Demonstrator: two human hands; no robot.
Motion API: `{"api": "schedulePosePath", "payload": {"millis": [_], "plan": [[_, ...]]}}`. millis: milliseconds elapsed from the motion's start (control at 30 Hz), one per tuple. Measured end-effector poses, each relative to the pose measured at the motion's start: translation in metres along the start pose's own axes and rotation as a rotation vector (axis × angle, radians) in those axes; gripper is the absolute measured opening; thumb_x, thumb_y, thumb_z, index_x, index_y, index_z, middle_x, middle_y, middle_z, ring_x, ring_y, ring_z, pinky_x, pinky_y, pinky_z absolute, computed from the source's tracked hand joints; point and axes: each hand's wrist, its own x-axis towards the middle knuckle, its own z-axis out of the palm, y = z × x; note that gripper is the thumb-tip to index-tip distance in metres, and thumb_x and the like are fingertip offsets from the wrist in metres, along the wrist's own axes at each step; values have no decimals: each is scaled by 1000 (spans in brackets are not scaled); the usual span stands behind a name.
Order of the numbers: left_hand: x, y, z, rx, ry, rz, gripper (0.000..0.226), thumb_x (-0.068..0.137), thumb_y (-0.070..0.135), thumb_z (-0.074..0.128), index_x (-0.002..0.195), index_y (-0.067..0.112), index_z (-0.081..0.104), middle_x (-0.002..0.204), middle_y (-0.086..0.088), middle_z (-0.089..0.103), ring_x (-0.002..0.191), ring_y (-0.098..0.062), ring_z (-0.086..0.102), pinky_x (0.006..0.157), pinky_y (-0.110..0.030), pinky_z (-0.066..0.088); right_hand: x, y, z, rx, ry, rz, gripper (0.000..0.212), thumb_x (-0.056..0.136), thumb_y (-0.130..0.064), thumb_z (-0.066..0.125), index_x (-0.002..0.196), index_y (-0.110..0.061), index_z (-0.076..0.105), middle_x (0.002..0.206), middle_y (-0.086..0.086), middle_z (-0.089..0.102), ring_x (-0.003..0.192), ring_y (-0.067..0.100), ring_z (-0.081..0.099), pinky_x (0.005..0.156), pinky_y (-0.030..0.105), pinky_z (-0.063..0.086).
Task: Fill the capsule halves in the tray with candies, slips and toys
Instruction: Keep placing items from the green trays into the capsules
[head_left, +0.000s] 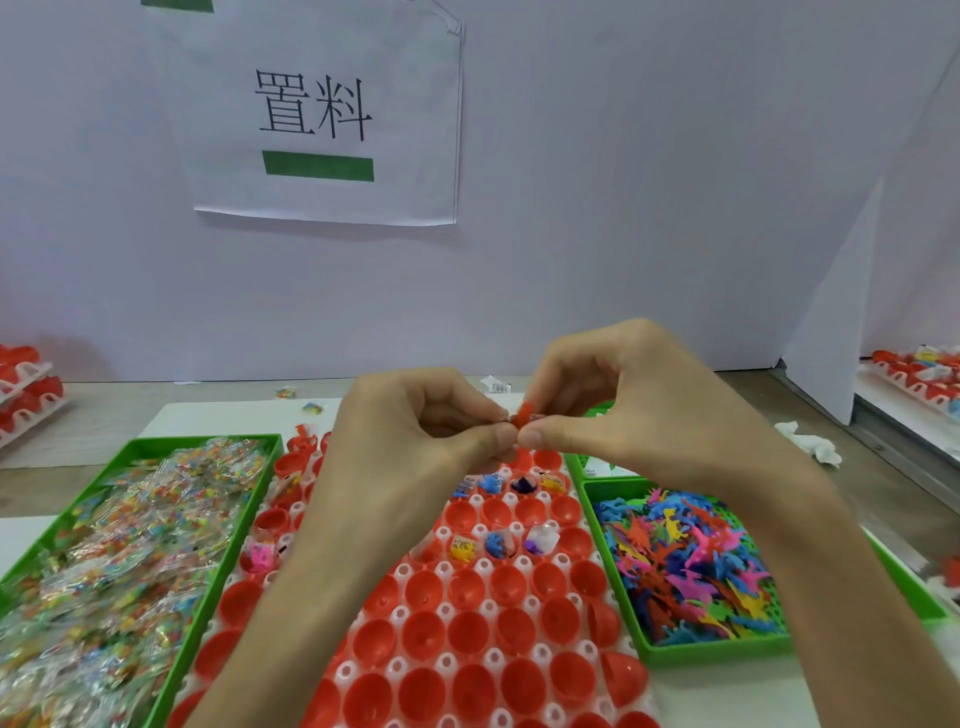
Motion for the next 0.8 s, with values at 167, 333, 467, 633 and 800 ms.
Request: {"api": "schedulePosePath", "payload": {"millis": [167,333,467,633,800], "plan": [[0,-3,1,65,-111,-3,17,76,0,82,69,14,77,64,-1,75,62,-14,75,60,-16,57,-1,9,-5,-11,-134,18,15,76,-10,85,78,-16,72,74,-3,76,70,10,74,70,29,60],[1,-10,9,160,-178,-35,13,81,8,81,78,20,81,67,4,76,67,-11,75,71,-28,62,-6,32,-3,98,-159,72,14,76,-6,86,77,-8,72,77,6,76,74,19,75,74,33,61],[0,-13,11,309,-257,-26,8,83,23,80,88,30,79,79,18,76,73,0,72,77,-25,59,-22,60,-2,63,-151,174,17,74,-8,88,74,-13,72,75,-1,76,71,13,74,68,21,56],[3,-8,0,280,-210,-15,6,86,26,75,86,31,77,79,15,76,72,-3,72,76,-29,58,-38,83,11,-9,-126,269,19,74,-11,88,72,-21,72,74,-6,75,71,9,73,69,18,55],[3,-6,-5,262,-174,7,7,89,24,72,86,28,76,78,12,76,72,-4,73,80,-33,60,-41,92,26,-18,-88,238,17,74,-9,87,75,-20,74,76,-8,76,72,6,72,73,15,55]]}}
